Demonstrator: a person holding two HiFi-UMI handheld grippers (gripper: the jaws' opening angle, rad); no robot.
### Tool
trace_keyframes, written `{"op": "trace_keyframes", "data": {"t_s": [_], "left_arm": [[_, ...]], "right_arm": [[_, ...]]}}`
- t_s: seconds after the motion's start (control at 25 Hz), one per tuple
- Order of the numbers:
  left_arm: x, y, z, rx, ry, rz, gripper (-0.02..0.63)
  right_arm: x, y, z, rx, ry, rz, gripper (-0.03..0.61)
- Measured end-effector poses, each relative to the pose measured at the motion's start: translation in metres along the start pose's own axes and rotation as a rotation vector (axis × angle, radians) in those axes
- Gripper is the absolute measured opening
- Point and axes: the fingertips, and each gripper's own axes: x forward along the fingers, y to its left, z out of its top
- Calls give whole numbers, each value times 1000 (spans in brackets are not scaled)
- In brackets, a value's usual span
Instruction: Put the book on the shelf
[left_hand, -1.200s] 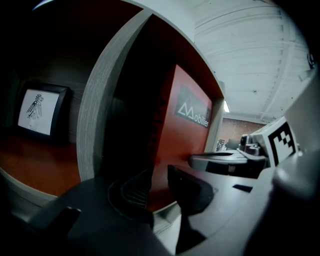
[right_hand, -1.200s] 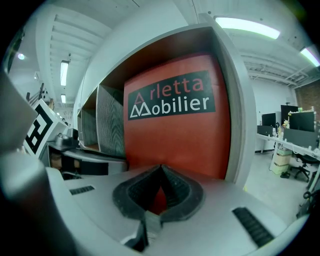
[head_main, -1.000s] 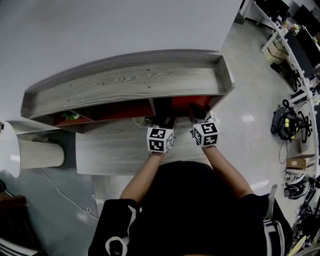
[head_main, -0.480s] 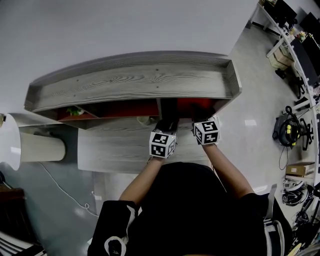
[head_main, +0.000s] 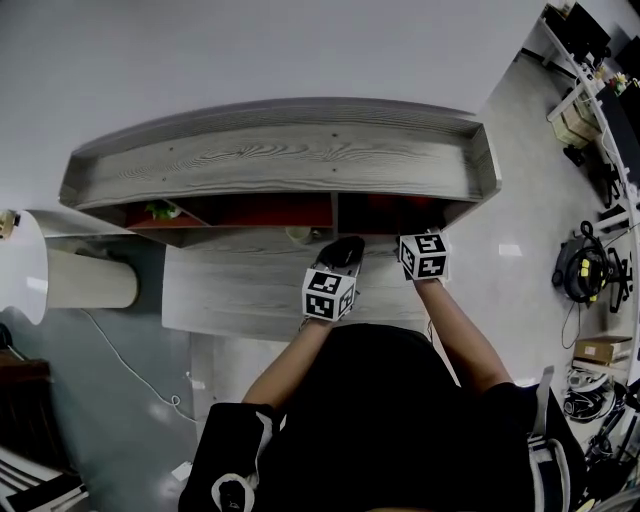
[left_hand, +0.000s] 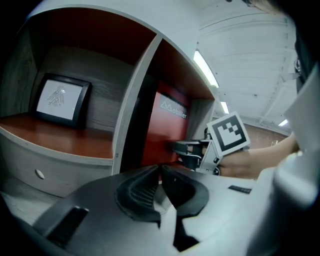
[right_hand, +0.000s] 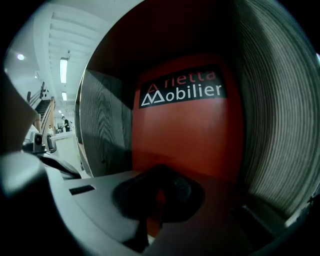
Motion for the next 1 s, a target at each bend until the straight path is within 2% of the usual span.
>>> {"op": "trace_keyframes", "data": {"t_s": [0.72, 1.0], "left_arm": [[-20, 2, 5, 11, -18, 10, 23], [-31, 9, 3, -15, -28, 26, 23]], "right_arm": [[27, -9, 0, 12, 17, -27, 0], [30, -11, -1, 19, 22, -48, 0]]}}
